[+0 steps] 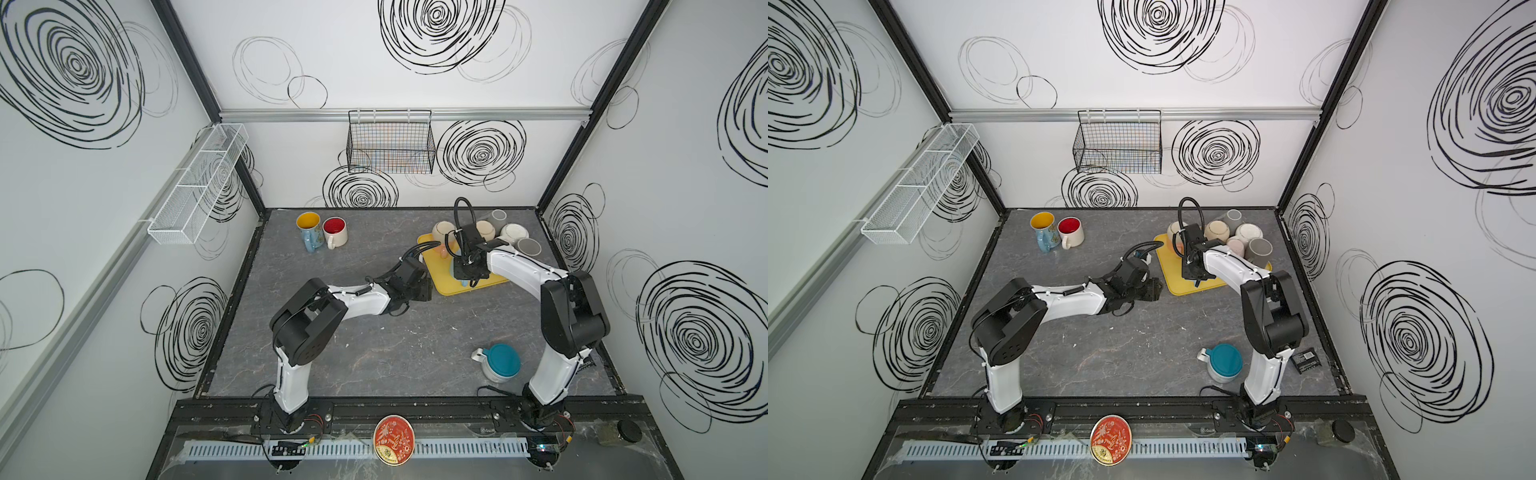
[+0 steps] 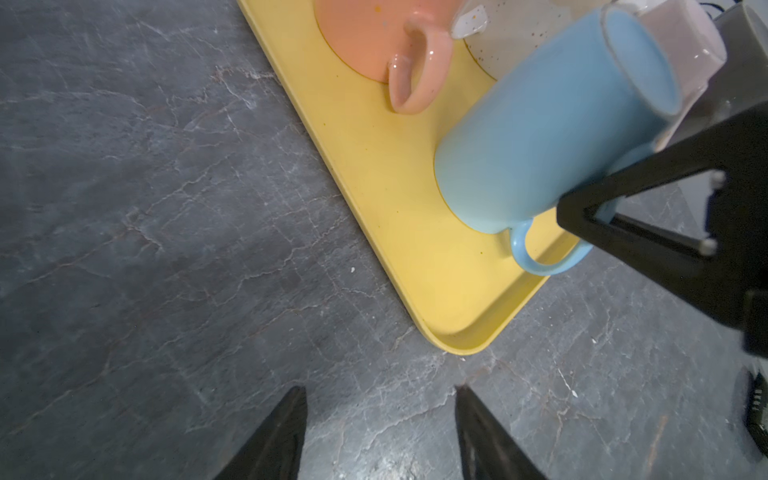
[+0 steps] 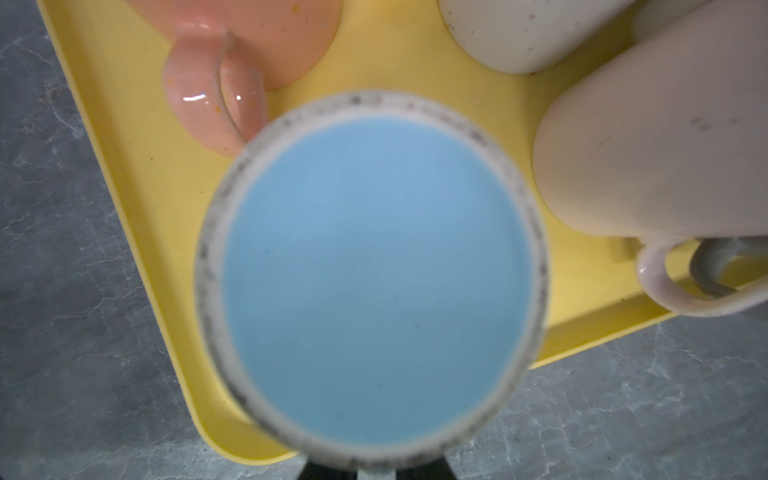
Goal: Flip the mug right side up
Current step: 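Lift the light blue mug off the tray with the right gripper, then tilt the light blue mug toward the left gripper while the left gripper reaches for it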
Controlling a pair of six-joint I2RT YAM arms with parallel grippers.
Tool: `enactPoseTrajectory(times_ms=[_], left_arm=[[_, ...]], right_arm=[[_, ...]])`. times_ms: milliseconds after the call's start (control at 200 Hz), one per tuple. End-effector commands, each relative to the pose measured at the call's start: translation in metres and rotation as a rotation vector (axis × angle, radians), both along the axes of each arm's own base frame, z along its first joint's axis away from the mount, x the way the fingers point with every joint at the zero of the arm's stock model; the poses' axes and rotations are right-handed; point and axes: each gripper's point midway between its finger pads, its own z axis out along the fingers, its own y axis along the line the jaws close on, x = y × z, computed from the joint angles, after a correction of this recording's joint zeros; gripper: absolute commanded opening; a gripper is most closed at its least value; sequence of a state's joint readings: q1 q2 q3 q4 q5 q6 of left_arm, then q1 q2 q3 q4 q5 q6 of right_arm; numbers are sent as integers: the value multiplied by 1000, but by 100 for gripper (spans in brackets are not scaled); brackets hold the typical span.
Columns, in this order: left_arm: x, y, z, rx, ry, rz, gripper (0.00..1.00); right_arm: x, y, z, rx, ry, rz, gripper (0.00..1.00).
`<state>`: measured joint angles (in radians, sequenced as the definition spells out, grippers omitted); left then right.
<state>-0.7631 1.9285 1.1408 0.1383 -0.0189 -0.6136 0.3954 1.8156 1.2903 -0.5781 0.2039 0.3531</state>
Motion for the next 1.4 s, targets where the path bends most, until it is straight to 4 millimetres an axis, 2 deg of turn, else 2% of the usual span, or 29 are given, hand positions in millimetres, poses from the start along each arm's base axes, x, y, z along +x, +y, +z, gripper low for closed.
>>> enactPoseTrajectory(times_ms=[0, 240, 395, 595, 821, 1006, 1111, 1201, 1391], left_arm=[[4, -4, 20, -49, -43, -1, 60], [6, 8, 41, -77, -104, 29, 60], [7, 21, 56, -141, -136, 55, 60], [9, 35, 66, -174, -167, 96, 60], [8, 29, 81, -240, -175, 80, 60], [14, 29, 92, -320, -152, 103, 60], [17, 30, 102, -429, -134, 93, 60], [18, 29, 122, -557, -153, 70, 60], [14, 42, 159, -655, -237, 9, 66]], right_arm=[[3, 2, 18, 4, -57, 28, 0], [6, 21, 40, 166, -190, 56, 0], [3, 23, 46, 284, -243, 35, 0], [0, 32, 65, 501, -330, 26, 0], [-1, 38, 85, 647, -387, 29, 0], [-2, 51, 120, 757, -477, 100, 0], [-5, 58, 142, 816, -538, 153, 0], [-10, 67, 162, 872, -589, 222, 0], [-21, 89, 204, 963, -664, 363, 0]])
